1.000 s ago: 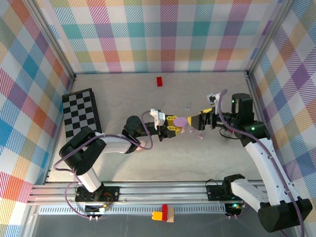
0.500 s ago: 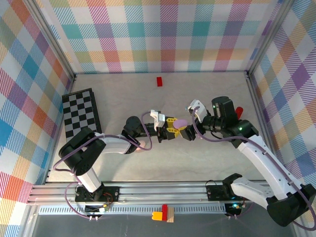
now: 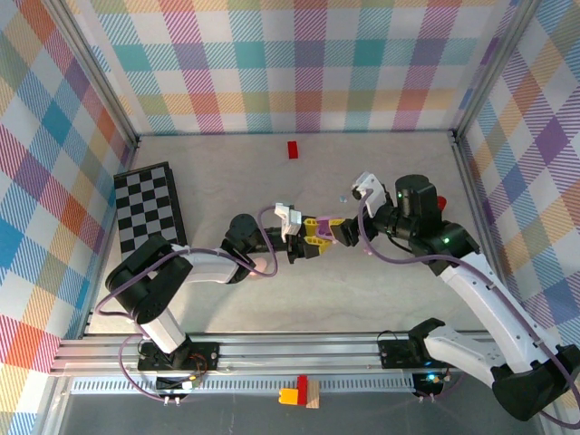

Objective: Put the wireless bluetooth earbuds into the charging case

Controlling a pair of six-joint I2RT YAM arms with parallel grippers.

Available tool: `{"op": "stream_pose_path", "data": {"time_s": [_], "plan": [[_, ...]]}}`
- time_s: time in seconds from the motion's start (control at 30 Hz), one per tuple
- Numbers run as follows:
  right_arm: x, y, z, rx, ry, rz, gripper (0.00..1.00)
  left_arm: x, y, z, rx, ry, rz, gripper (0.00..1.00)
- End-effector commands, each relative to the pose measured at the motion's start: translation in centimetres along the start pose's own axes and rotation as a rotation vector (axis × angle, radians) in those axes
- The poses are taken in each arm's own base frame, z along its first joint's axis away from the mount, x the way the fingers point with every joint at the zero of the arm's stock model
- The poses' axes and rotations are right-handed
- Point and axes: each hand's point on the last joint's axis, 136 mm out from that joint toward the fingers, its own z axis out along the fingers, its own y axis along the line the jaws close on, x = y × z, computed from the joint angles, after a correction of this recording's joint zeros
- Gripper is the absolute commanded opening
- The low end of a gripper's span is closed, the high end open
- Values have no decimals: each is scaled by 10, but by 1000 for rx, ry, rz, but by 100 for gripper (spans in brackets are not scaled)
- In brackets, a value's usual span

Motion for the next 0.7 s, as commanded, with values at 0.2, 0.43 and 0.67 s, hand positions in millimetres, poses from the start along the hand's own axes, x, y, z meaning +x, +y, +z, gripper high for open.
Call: {"op": "stream_pose_path", "data": {"time_s": [0.2, 0.43, 0.67], "plan": [[-22, 5, -8, -33, -53, 13, 99, -15, -11, -8, 19, -36, 62, 35], [-31, 23, -26, -144, -158, 49, 99, -11, -5, -13, -10, -29, 57, 35], [-20, -40, -48, -5, -295, 429, 99, -17, 1, -32, -59, -33, 72, 35]]}}
